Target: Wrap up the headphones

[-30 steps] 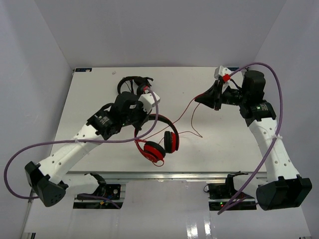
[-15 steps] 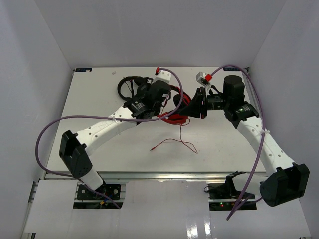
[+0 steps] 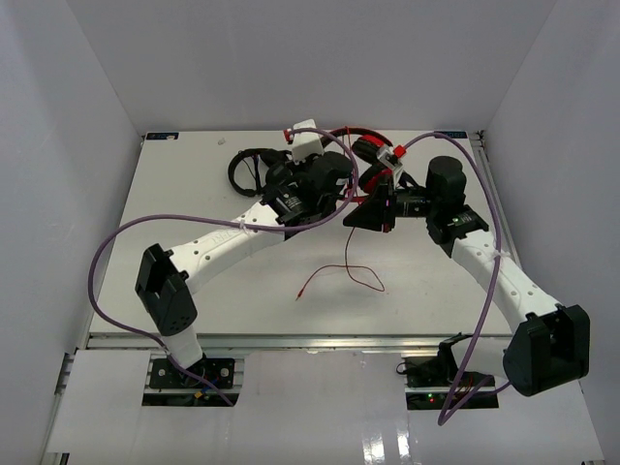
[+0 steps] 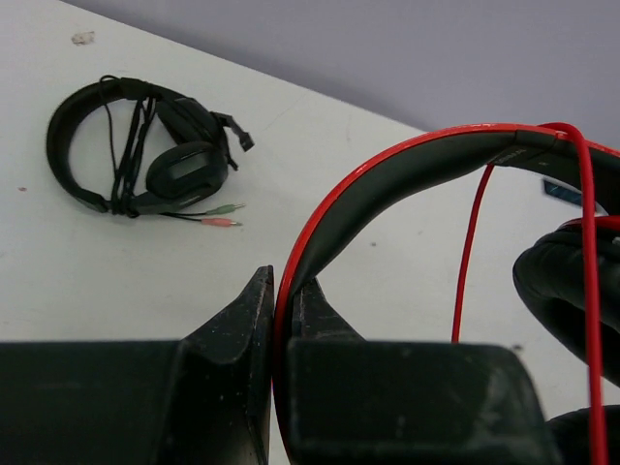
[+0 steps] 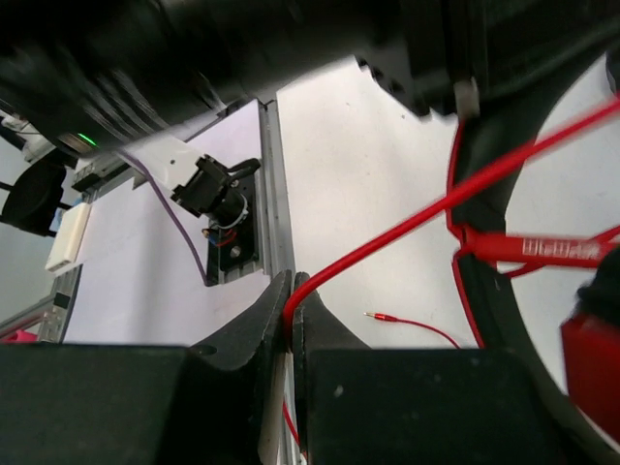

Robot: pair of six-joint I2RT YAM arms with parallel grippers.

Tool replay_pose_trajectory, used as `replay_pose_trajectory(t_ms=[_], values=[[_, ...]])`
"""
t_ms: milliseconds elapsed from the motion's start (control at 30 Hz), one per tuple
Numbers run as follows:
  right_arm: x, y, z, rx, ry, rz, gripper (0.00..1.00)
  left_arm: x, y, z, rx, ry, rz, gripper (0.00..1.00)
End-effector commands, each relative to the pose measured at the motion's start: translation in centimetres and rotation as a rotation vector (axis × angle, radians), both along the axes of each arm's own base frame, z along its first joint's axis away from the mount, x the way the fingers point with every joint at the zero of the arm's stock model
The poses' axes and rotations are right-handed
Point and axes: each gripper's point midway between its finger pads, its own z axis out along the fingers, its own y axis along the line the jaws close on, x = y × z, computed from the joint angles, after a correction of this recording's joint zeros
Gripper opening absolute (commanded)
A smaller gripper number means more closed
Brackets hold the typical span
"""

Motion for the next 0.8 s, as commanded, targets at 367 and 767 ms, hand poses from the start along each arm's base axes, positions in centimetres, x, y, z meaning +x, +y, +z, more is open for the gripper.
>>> replay_pose_trajectory(t_ms=[367,767], values=[[-0.1,-0.3,-0.3,0.014,-0.183,-0.057,0.24,-1.4,2.6,13.9,-0.658,-0.228,0.057,0.00],[-1.3,-0.5,0.1,0.049,-0.328,-0.004,0.60,-0.7,2.7,15.6,-0.588,-0.248,0.067,0.00]])
